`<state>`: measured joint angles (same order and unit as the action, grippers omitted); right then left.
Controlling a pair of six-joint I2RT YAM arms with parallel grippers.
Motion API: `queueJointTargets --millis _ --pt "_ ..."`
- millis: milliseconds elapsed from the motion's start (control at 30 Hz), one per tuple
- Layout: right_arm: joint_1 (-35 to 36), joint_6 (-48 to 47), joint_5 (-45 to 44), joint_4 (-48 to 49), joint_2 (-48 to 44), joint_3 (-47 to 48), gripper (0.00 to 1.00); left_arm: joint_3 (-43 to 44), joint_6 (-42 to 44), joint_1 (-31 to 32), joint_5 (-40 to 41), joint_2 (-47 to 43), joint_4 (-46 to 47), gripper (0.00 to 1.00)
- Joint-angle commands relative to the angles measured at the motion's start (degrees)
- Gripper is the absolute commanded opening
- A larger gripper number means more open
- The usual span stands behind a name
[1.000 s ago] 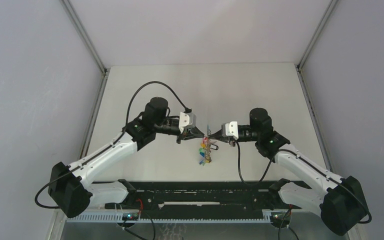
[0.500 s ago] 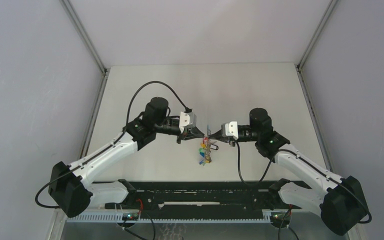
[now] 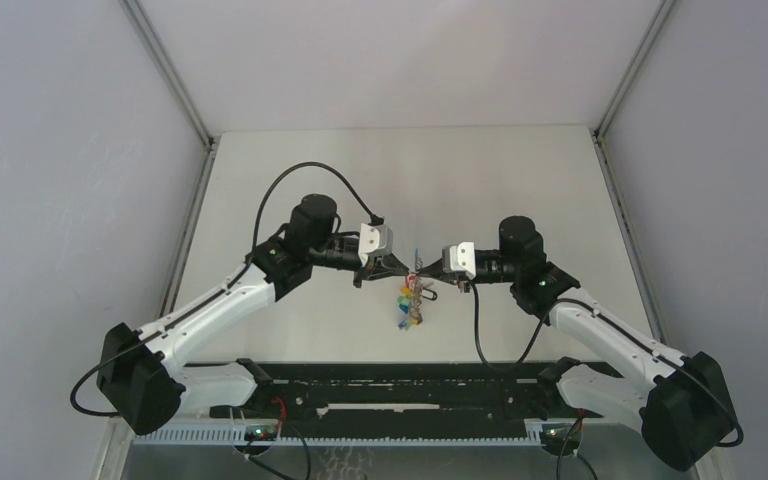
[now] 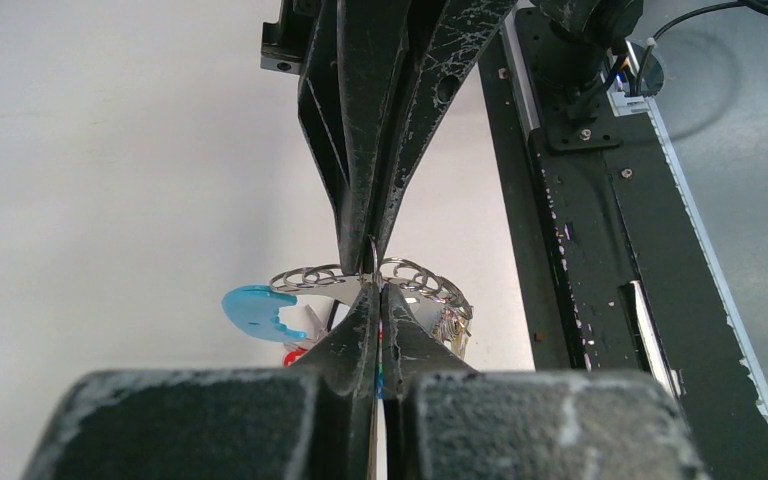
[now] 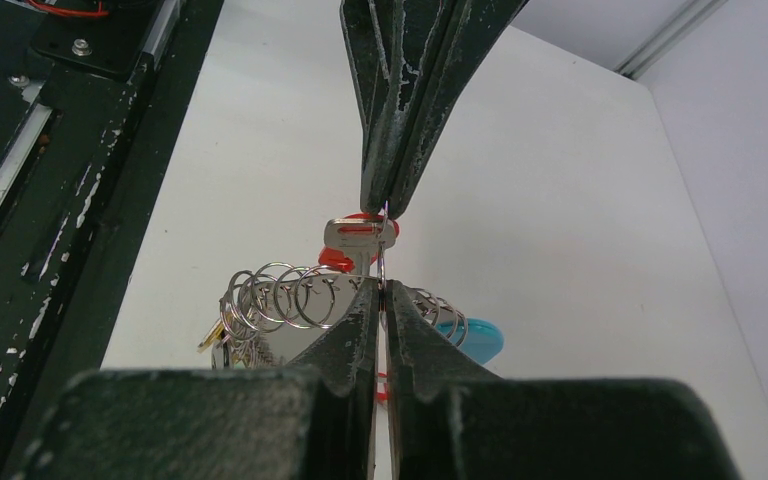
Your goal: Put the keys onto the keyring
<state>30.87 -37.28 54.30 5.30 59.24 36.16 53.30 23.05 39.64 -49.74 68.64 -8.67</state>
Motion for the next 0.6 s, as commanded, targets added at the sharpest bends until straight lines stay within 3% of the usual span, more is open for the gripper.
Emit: queueJointTargets --millis 0,567 --pt "0.26 -0.01 0.63 2.52 -0.99 3.04 0.00 3.39 -0.84 0.18 -0.67 -0.09 1.59 0.00" --pt "0.24 0.01 0.86 2.30 -1.03 3.04 0.00 3.88 -1.76 0.18 1.36 0.15 1.72 0.00"
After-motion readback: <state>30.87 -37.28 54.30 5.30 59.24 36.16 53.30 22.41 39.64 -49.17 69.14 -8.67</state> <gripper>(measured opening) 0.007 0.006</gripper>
